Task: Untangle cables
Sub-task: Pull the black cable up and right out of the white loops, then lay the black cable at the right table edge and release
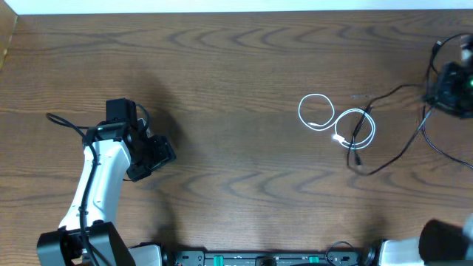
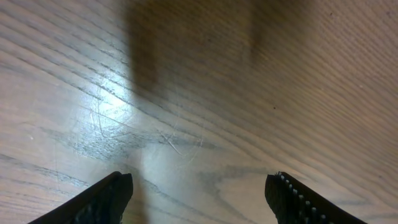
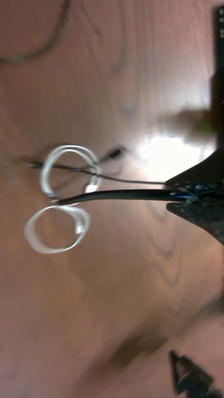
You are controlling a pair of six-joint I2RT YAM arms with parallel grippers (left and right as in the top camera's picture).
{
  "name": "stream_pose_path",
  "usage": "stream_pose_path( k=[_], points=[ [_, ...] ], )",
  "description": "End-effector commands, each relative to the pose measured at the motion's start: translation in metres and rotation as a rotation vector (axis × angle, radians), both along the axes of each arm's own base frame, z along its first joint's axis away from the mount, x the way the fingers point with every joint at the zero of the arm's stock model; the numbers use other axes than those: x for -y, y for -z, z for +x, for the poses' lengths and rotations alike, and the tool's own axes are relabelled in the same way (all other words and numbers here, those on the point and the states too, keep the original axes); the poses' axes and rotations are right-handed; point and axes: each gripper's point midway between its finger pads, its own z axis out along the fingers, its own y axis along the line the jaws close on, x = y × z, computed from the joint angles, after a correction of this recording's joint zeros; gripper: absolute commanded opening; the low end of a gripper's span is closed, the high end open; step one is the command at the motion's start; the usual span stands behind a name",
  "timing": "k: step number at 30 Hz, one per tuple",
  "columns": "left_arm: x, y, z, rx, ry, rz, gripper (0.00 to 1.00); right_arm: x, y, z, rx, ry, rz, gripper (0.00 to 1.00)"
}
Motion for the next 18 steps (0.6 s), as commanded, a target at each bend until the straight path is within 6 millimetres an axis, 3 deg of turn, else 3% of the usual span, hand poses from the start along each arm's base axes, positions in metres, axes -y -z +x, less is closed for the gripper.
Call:
stream_pose_path(
  k=[1, 8, 13, 18],
  points=[
    [0.002, 0.0, -0.001, -0.003, -0.008, -0.019, 0.74, -0.008, 0.04, -0.006, -0.132, -0.105, 0.028, 0.01],
    [0.002, 0.0, -0.001, -0.001, -0.007, -0.02, 0.74, 0.014, 0.112, -0.035, -0.443, -0.072, -0.022, 0.01],
    [0.002, 0.0, -0.001, -0.001, -0.007, -0.02, 0.74, 0.019, 0.137, -0.052, -0.567, -0.072, -0.044, 0.01],
    [0.002, 0.0, -0.001, -0.002, -0.007, -0.02, 0.74, 0.047, 0.151, -0.045, -0.578, 0.047, -0.138, 0.01]
  ],
)
